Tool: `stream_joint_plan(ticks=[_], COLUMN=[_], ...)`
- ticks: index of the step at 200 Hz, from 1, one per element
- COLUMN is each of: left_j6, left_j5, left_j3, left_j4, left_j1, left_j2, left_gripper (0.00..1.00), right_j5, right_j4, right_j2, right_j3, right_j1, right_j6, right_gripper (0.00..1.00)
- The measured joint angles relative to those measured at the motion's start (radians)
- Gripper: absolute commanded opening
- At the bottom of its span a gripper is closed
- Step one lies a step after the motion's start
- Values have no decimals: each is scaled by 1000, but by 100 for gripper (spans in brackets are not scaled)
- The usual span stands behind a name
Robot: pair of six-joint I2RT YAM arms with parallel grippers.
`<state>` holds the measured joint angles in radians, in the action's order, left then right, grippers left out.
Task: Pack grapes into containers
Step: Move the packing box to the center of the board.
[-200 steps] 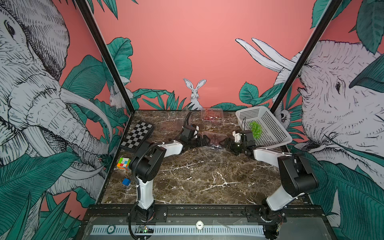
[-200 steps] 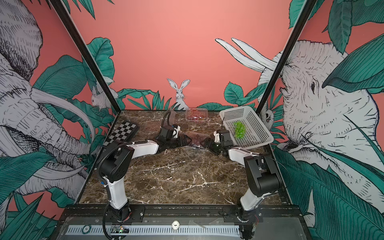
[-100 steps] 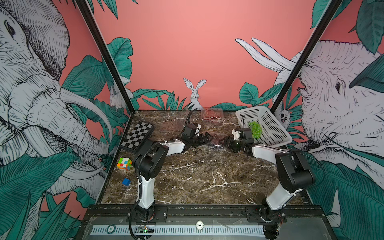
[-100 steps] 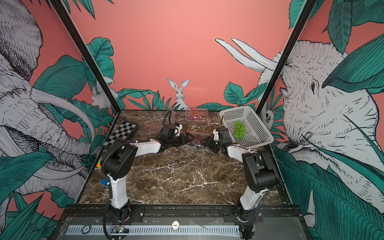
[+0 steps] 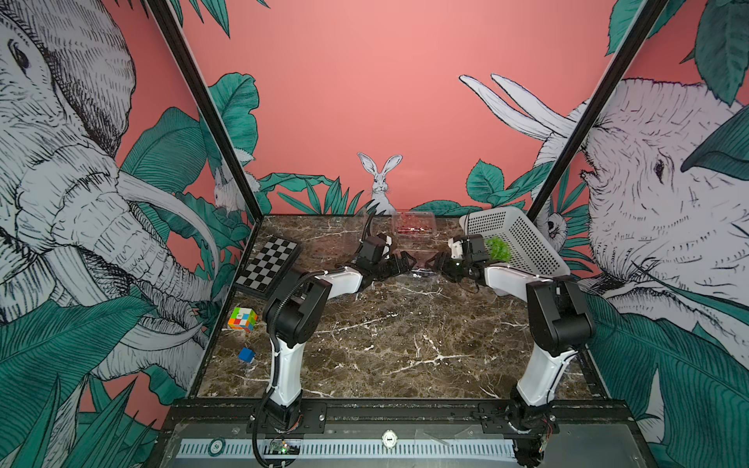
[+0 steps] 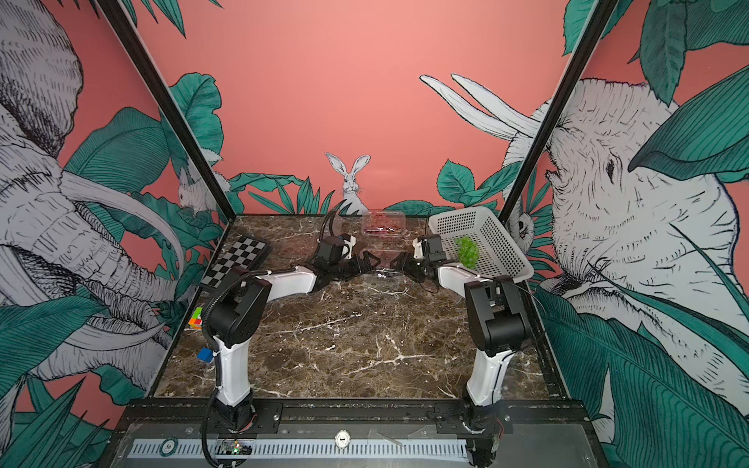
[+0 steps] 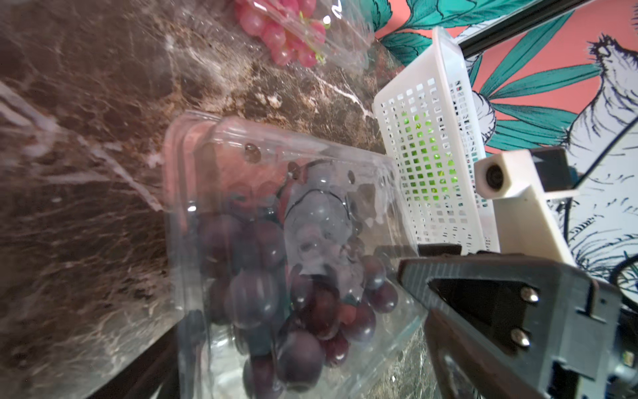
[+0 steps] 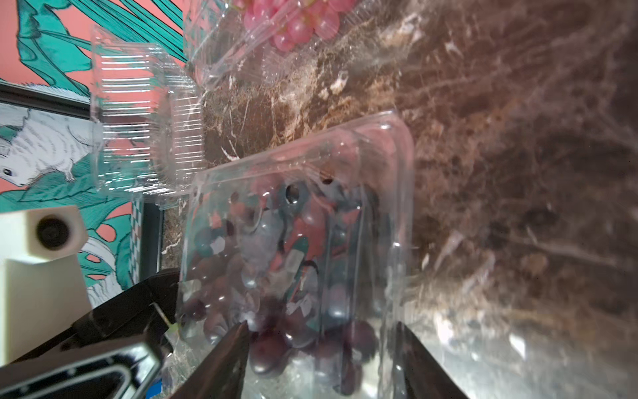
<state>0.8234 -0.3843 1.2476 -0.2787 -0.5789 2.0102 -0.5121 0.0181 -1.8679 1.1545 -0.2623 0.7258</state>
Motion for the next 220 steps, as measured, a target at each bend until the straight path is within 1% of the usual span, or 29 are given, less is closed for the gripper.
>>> stream_joint_plan(ticks=[35,89,151,220], left_j6=[19,46,66,75], left_j5=[3,16,37,48], left_j3=[52,115,129,176], left_j4=[7,19,18,23], left_j1=[24,33,37,43], left_j2=[41,90,102,134], left_gripper=[99,99,99,99], right_j5=[-5,-23,-39,-45], right_j4=[-16,-29,-31,-30], right_j2=[-68,-126,-157,-176], right_j3=[87,163,191,216], right_j1=[5,21,26,27], right_j6=[-16,-7,4,12], right_gripper=[61,61,60,60])
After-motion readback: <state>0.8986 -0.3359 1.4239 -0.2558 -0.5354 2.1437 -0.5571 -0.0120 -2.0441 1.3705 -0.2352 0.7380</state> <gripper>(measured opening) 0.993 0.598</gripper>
